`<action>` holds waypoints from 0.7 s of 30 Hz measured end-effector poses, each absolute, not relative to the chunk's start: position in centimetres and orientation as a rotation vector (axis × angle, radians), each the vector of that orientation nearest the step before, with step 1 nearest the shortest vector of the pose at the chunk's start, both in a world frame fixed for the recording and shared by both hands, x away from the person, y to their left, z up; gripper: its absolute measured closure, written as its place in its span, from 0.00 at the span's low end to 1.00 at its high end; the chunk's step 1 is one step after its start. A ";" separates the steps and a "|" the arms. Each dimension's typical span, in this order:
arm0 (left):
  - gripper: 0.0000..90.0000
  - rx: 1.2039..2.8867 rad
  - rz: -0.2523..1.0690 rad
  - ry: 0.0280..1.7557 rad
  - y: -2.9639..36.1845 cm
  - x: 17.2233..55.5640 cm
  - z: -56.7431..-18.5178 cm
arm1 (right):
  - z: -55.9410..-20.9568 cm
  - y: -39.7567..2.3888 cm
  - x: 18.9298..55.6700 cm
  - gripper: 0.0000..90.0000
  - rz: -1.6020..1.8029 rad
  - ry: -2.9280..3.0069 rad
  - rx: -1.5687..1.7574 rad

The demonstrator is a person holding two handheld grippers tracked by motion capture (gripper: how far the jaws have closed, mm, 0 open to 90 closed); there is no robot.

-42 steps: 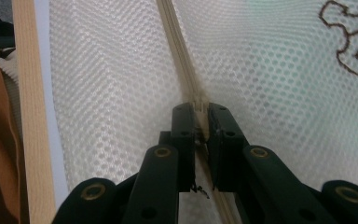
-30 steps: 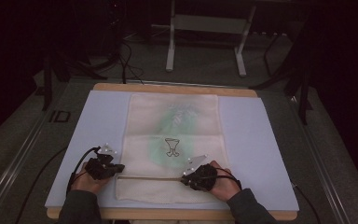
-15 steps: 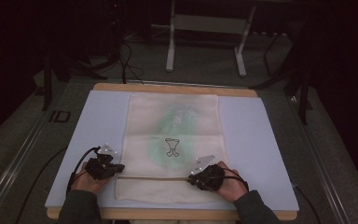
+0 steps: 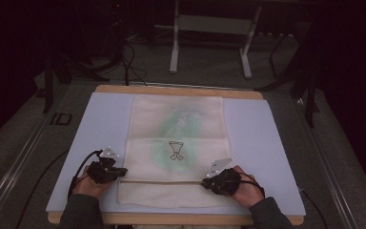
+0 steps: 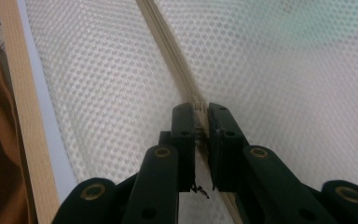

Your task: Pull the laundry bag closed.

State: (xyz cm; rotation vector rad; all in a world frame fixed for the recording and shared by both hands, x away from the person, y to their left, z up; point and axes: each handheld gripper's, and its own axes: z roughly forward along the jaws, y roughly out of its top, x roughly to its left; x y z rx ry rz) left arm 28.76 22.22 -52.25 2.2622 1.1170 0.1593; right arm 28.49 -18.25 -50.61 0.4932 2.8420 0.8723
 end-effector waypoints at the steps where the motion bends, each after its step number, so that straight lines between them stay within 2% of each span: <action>1: 1.00 2.262 0.159 1.117 22.2 28.8 -52.3 | -50.6 -18.4 28.5 0.91 0.871 2.841 0.498; 21: 1.00 2.259 0.154 1.119 22.3 28.8 -52.3 | -50.3 -21.8 28.5 0.91 0.869 2.838 0.580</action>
